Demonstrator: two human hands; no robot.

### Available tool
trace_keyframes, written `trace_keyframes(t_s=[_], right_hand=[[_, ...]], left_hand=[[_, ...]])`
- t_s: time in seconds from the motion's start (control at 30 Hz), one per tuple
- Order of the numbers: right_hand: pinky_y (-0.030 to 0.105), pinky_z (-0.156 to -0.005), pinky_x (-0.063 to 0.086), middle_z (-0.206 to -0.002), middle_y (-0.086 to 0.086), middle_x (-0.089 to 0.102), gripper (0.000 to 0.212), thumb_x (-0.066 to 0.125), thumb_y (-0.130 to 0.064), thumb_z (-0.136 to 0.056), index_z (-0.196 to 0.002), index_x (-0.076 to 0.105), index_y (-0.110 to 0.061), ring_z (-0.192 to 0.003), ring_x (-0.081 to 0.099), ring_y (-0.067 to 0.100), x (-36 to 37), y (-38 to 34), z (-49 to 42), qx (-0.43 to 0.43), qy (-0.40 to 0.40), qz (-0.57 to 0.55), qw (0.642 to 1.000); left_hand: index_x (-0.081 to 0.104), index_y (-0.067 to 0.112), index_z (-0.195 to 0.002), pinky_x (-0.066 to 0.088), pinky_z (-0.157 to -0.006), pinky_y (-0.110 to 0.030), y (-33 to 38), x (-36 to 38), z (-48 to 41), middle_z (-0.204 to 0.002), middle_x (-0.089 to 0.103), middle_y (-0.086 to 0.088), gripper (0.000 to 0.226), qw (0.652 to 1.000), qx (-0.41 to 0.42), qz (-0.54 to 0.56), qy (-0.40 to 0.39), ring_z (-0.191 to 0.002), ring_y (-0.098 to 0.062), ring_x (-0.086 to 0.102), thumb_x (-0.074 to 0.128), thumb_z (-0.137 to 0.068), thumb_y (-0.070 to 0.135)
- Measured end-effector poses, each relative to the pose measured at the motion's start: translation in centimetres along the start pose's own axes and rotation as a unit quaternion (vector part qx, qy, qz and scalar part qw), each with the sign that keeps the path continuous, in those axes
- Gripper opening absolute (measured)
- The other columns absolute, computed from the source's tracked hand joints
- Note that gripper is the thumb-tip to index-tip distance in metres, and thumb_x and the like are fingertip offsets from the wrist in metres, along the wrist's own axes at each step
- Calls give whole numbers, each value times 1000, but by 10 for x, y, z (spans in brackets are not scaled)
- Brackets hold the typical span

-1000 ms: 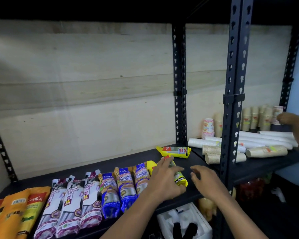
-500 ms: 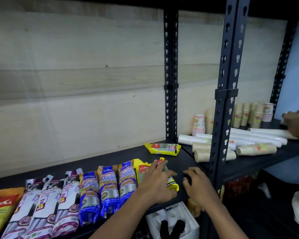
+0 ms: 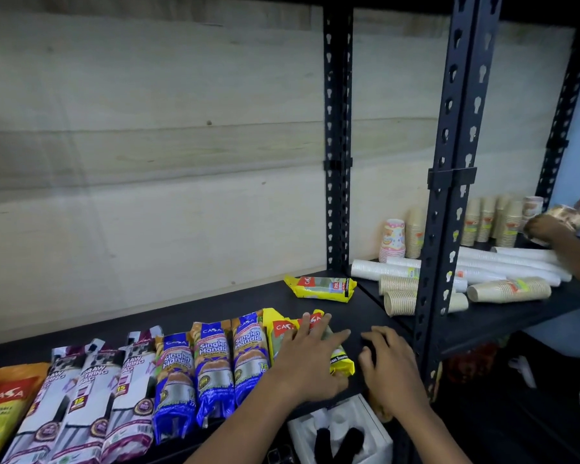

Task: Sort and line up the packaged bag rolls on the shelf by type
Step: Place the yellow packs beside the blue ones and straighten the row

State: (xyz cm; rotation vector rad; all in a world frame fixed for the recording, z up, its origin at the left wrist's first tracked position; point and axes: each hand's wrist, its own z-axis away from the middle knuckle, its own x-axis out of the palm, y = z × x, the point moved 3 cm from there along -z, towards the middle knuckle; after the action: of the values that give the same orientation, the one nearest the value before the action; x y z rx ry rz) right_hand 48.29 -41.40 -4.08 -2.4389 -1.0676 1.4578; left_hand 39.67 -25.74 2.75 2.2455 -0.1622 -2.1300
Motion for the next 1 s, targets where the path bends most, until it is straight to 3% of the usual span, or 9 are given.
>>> trace_keyframes(t_s=[0.13, 0.27, 0.4, 0.57, 0.7, 0.8, 0.9, 1.0], right_hand=[[37, -103, 37, -130, -3, 49, 35, 55, -30, -93, -126, 61, -20, -119, 50, 19, -7, -4, -9, 24, -60, -18, 998], [39, -102, 41, -135, -4, 43, 42, 50, -38, -96, -136, 49, -25, -124, 47, 18, -20, -16, -34, 30, -130, -13, 991], [36, -95, 47, -133, -1, 44, 43, 51, -37, -95, -136, 50, -23, -121, 49, 18, -23, -28, -72, 9, -133, -52, 990], [25, -94, 41, -124, -6, 49, 36, 57, -30, -93, -128, 57, -24, -119, 50, 13, -3, -36, -111, -41, -115, -130, 984], [41, -113, 31, -148, 3, 36, 47, 58, -34, -88, -134, 53, -25, -144, 24, 27, 27, -33, -138, -66, -110, -18, 992], [48, -118, 21, -159, 6, 23, 55, 55, -36, -87, -141, 45, -29, -150, 8, 30, 38, -35, -153, -60, -156, 36, 985], [48, -119, 19, -160, 5, 23, 59, 52, -33, -89, -146, 38, -30, -150, 8, 30, 48, -36, -162, -70, -196, 46, 977], [47, -116, 24, -155, 3, 31, 55, 49, -28, -92, -146, 38, -31, -145, 21, 28, 52, -34, -162, -81, -231, 50, 968]], left_hand=[[19, 47, -150, 7, -118, -53, -1, -1, 4, -165, -3, 7, 80, 1000, 9, 10, 13, -151, -25, -12, 56, -80, 50], [18, 47, -150, 4, -118, -51, -1, -5, 7, -165, -8, 7, 78, 1000, 21, 8, 12, -150, -25, -13, 55, -81, 51], [18, 47, -150, 3, -119, -49, -2, -7, 12, -165, -5, 7, 76, 999, 22, 18, 31, -151, -25, -8, 53, -83, 58], [13, 49, -150, -4, -118, -43, -4, -10, 20, -164, -4, 11, 81, 997, 26, 33, 64, -150, -15, -9, 49, -82, 72], [18, 45, -150, 0, -118, -43, -4, -21, 30, -164, 3, 7, 78, 996, 12, 14, 84, -151, -18, 1, 52, -84, 69], [21, 43, -149, 6, -119, -47, -4, -22, 37, -162, 14, 5, 77, 994, 17, -11, 110, -148, -22, 14, 52, -84, 68], [23, 45, -147, 14, -119, -47, -7, -22, 44, -159, 22, 7, 74, 992, 23, -18, 121, -144, -20, 24, 50, -84, 69], [25, 46, -147, 13, -117, -43, -9, -18, 48, -158, 22, 10, 66, 993, 34, -24, 109, -144, -19, 23, 50, -88, 64]])
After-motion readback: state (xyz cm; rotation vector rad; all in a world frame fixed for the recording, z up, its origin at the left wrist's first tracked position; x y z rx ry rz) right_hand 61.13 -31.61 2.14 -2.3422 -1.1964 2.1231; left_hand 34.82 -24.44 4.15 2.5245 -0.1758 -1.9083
